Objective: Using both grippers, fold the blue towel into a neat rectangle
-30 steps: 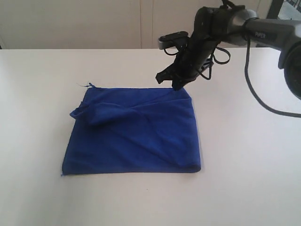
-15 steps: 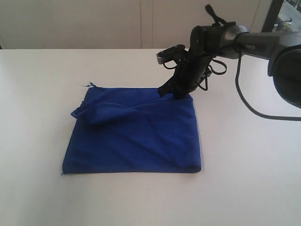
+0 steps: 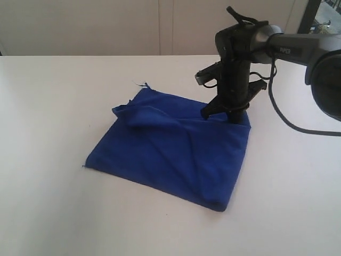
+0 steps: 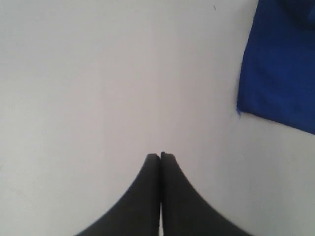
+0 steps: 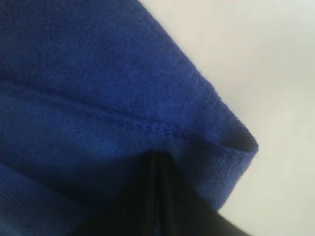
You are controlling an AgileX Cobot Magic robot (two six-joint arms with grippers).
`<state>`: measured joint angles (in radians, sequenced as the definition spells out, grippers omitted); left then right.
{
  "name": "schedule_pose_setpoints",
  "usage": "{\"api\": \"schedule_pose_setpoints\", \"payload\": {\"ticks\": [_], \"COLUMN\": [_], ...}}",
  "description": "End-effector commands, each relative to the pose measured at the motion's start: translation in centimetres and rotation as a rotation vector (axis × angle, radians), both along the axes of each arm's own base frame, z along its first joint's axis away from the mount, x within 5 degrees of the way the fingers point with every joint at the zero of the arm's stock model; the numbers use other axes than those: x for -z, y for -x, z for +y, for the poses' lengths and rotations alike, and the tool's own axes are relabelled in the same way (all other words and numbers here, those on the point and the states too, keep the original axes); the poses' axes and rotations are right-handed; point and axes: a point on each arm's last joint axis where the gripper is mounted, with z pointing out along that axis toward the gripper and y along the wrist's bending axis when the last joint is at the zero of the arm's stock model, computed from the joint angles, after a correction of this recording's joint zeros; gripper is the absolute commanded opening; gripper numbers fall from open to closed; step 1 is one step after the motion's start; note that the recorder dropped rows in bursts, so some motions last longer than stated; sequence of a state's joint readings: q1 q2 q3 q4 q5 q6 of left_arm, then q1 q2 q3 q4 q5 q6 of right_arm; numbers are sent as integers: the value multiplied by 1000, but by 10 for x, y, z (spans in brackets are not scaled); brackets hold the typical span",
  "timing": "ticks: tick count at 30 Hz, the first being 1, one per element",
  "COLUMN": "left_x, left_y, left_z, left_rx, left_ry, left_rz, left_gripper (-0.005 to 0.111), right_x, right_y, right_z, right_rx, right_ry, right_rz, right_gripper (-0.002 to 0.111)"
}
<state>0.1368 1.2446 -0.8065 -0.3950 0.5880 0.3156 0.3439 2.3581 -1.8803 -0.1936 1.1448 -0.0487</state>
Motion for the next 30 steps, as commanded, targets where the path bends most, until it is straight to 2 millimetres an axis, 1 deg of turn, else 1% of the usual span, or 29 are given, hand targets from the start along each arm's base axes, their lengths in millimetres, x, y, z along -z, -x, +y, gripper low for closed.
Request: {"api": "schedule_pose_setpoints", "payload": {"ticks": [1, 5, 10, 14, 20, 23, 27, 30], "left_x": [0, 0, 0, 0, 0, 0, 0, 0], "left_y": [3, 3, 3, 3, 3, 3, 3, 2], "left_z": [-2, -2, -2, -2, -2, -2, -2, -2], "left_rx": [7, 7, 7, 7, 6, 6, 4, 0], "left_ry": [7, 7, 7, 7, 7, 7, 10, 7], "left_rz": [5, 5, 5, 5, 3, 3, 3, -5], "left_gripper": [0, 0, 0, 0, 0, 0, 0, 0], "right_x": [16, 20, 32, 28, 7, -3, -23, -44], "right_y": [9, 15, 32, 44, 57, 59, 60, 61], "right_z": [-6, -4, -1, -1, -1, -2, -2, -2], "right_rx": [30, 53, 80, 77, 49, 47, 43, 39], "right_ry": [40, 1, -53, -84, -98, -105, -122, -146], "right_rz": [111, 145, 238, 275, 266, 248, 202, 140], "right_gripper": [0, 0, 0, 0, 0, 0, 0, 0]}}
